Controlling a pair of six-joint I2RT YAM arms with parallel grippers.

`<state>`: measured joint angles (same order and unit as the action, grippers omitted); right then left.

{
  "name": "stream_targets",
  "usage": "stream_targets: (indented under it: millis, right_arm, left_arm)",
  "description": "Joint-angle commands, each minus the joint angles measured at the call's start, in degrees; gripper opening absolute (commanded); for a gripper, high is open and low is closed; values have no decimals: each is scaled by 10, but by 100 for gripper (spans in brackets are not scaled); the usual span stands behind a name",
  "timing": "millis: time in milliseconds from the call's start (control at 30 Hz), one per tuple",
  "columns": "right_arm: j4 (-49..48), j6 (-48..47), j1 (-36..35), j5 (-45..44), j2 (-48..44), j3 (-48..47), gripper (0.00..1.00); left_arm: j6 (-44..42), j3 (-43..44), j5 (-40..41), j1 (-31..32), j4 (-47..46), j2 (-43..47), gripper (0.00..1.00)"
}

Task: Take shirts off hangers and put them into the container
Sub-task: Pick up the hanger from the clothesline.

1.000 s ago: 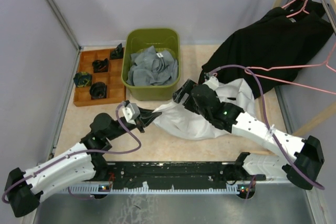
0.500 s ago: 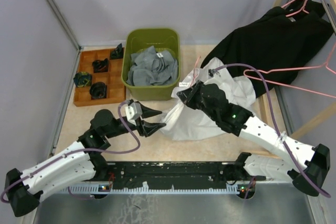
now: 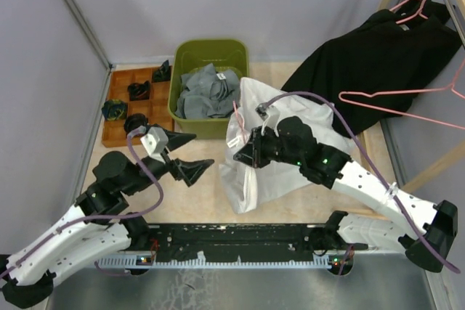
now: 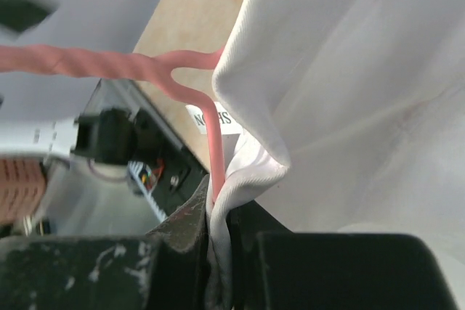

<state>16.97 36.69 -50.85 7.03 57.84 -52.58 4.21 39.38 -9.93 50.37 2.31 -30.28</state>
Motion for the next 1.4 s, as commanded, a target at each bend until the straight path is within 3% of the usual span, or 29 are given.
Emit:
stream_targets:
  millis: [0, 100, 233, 467, 667, 767, 867, 1100, 1367]
  right_arm:
    - [1, -137, -4, 204, -18, -72, 0]
    - [37, -163, -5, 281, -25, -128, 0]
    - [56, -188, -4, 333, -44, -185, 0]
    - [123, -235, -4, 357, -45, -275, 0]
    - [199, -278, -4, 482, -40, -336, 0]
    - [223, -306, -4, 450, -51, -332, 0]
    - [271, -336, -4, 327, -33, -306, 0]
    - [332, -369, -1, 283, 110, -246, 0]
    - [188, -272, 2, 338, 178, -206, 0]
  left_arm:
    - [53, 23, 214, -3, 94, -34, 100]
    - [87, 26, 288, -2, 90, -31, 100]
    - [101, 2, 327, -2, 41, 21, 100]
    - [96, -15, 359, -2, 18, 99, 99]
    - [90, 17, 358, -2, 52, 104, 99]
    - [80, 26, 355, -2, 50, 108, 98]
    - [75, 30, 337, -2, 41, 111, 97]
    - [55, 39, 237, -2, 21, 105, 93]
    - [48, 11, 34, -2, -27, 40, 82]
